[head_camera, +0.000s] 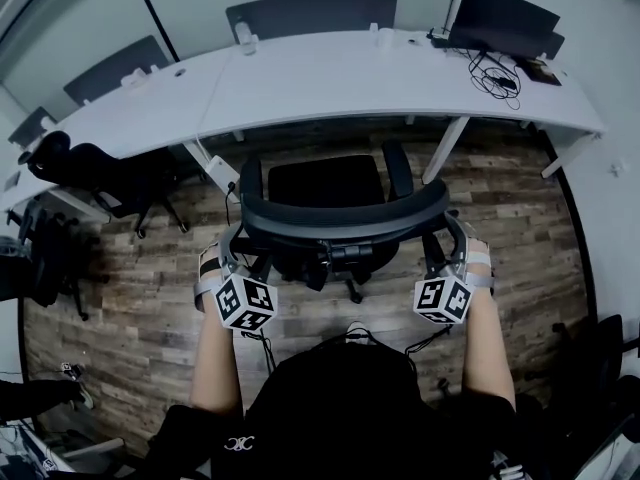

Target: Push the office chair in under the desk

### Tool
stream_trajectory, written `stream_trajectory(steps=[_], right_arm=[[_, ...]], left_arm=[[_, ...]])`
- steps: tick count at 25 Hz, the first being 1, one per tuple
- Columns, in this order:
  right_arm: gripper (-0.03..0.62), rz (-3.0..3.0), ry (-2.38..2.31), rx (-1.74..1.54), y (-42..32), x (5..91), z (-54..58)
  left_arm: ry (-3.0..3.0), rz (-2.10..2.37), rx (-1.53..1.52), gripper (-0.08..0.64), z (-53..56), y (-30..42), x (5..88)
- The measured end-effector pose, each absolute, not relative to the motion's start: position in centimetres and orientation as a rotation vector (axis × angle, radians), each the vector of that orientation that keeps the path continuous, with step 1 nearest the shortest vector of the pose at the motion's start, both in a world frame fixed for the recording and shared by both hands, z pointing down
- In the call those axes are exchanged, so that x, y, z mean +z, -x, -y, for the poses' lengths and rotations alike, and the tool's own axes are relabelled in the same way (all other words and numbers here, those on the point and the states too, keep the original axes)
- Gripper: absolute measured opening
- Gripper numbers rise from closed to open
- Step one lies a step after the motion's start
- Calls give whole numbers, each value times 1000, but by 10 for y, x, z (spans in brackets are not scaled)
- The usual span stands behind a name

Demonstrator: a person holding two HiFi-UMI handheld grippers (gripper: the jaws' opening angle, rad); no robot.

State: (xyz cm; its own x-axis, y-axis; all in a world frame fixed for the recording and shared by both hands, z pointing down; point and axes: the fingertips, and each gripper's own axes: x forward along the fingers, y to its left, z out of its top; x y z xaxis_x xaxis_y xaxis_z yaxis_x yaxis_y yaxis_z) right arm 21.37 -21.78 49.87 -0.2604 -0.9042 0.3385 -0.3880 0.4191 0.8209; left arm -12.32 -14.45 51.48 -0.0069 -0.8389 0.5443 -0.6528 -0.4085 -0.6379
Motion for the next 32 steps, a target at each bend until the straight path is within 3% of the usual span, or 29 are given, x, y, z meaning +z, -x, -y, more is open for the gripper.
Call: stream_trajectory(steps=[32], right_arm=[[235,1928,-976,-783,-126,499,314]], left_arm=[[2037,-1582,-1366,342,251,214,514]])
